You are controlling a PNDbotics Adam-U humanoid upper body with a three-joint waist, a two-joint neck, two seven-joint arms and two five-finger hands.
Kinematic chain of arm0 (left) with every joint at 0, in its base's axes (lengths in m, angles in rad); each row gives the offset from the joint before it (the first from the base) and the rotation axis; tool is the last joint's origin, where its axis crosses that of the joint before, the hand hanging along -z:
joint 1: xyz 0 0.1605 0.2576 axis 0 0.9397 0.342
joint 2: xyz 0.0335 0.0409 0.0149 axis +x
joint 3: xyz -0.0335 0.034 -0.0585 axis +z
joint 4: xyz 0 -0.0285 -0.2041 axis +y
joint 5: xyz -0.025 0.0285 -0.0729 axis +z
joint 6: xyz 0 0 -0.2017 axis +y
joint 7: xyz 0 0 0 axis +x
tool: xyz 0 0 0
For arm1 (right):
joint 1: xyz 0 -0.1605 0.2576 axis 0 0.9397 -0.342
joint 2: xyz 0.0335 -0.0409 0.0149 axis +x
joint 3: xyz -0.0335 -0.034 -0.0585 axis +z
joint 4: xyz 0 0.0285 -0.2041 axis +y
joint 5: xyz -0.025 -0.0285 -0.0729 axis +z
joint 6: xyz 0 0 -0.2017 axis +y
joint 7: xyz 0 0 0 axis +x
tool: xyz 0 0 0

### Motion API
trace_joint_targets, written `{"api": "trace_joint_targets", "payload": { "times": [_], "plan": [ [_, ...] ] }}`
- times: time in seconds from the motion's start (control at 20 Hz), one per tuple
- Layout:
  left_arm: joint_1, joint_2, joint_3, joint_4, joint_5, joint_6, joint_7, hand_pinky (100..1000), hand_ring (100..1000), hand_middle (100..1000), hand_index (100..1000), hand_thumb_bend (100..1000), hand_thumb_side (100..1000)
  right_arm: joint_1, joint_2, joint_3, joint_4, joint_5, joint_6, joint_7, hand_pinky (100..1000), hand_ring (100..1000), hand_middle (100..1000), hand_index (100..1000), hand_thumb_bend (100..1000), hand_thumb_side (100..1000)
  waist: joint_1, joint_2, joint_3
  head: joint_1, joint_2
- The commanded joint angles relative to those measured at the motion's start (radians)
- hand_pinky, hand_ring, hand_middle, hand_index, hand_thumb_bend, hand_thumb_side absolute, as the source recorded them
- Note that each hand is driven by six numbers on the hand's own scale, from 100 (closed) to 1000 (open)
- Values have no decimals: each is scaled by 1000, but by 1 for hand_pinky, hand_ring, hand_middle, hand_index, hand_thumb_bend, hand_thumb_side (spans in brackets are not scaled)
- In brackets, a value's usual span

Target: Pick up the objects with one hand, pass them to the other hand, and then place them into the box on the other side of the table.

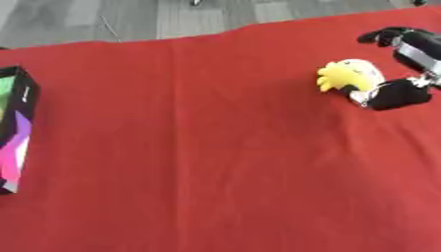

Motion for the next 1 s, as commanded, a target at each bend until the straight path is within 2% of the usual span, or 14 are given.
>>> {"api": "trace_joint_targets", "payload": {
  "times": [0.05, 0.4, 0.65, 1.0],
  "plan": [
    [-10, 23, 12, -23, 3, 3, 4, 773, 801, 621, 700, 100, 682, 0, -19, -28, 2, 4, 2, -9, 893, 942, 920, 941, 325, 352, -17, 4, 4, -9, -22],
    [-1, 29, 16, -40, 3, 5, 7, 773, 801, 622, 699, 100, 677, 27, -13, -55, 33, 4, 21, -53, 888, 941, 919, 940, 302, 343, -18, 23, 25, -22, -49],
    [43, 20, 42, -81, 22, -2, 36, 772, 801, 618, 697, 100, 683, 55, -6, -73, 57, 15, 37, -78, 893, 936, 914, 937, 314, 316, -22, 33, 51, -33, -58],
    [87, 22, 64, -127, 41, 5, 66, 776, 802, 620, 696, 100, 682, 93, 8, -108, 94, 14, 63, -121, 884, 934, 913, 937, 289, 325, -20, 50, 73, -38, -64]
  ]
}}
